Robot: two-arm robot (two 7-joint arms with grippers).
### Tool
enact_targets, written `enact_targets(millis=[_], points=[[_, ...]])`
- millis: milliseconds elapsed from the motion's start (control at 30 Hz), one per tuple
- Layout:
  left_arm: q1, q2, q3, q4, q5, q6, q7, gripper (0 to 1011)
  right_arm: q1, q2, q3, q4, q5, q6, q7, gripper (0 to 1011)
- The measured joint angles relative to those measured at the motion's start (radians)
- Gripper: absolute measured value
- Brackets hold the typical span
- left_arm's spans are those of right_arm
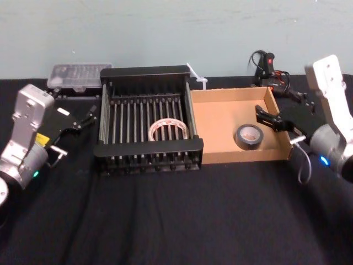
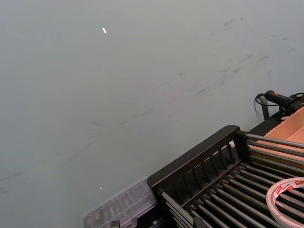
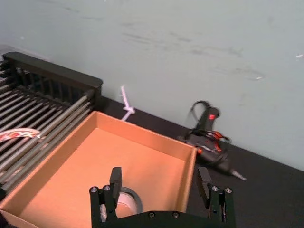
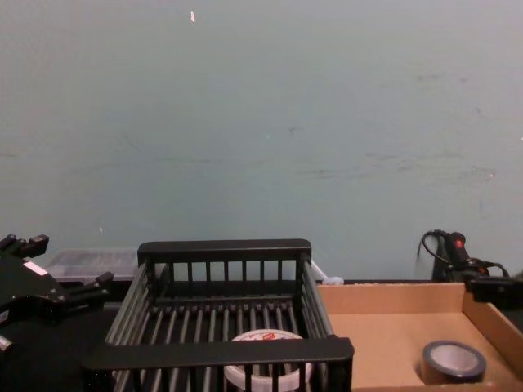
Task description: Pick up the white tape and place it into the black box , Pick up the silver tape and place it into the brown box.
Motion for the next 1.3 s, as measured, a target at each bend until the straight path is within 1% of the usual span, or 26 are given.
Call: enact_targets(millis=[33,100,133,233,267,333,467,767,1300], points=[[0.0,0.0,0.0,0.0,0.0,0.0,0.0,1001,-0.02,-0.002,0.006,-0.005,-0.013,-0.029,-0.016,1002],[0.0,0.0,0.0,0.0,0.0,0.0,0.0,1001,-0.038,-0.004,0.013,-0.008,-0.025,-0.056,-0.031,1002],[0.0,0.0,0.0,0.0,0.0,0.0,0.0,1001,-0.056,-0.006,0.019,-0.009,-0.038,-0.082,-0.045,1002],[0.0,0.0,0.0,0.0,0.0,0.0,0.0,1001,-0.081,-0.009,0.027,-0.01,-0.062,-0.119,-0.069,1002],[0.0,0.0,0.0,0.0,0.0,0.0,0.0,1001,-0.097,-0.011,0.032,-0.009,-0.076,-0.14,-0.084,1002],[0.0,0.0,0.0,0.0,0.0,0.0,0.0,1001,-0.115,-0.013,0.04,-0.008,-0.091,-0.161,-0.099,1002],[0.0,0.0,0.0,0.0,0.0,0.0,0.0,1002,-0.137,-0.021,0.053,-0.004,-0.108,-0.182,-0.114,1002],[0.0,0.0,0.0,0.0,0.0,0.0,0.0,1001,-0.154,-0.043,0.082,-0.005,-0.123,-0.179,-0.126,1002],[0.0,0.0,0.0,0.0,0.0,0.0,0.0,1001,-0.154,-0.04,0.078,-0.005,-0.124,-0.181,-0.126,1002]])
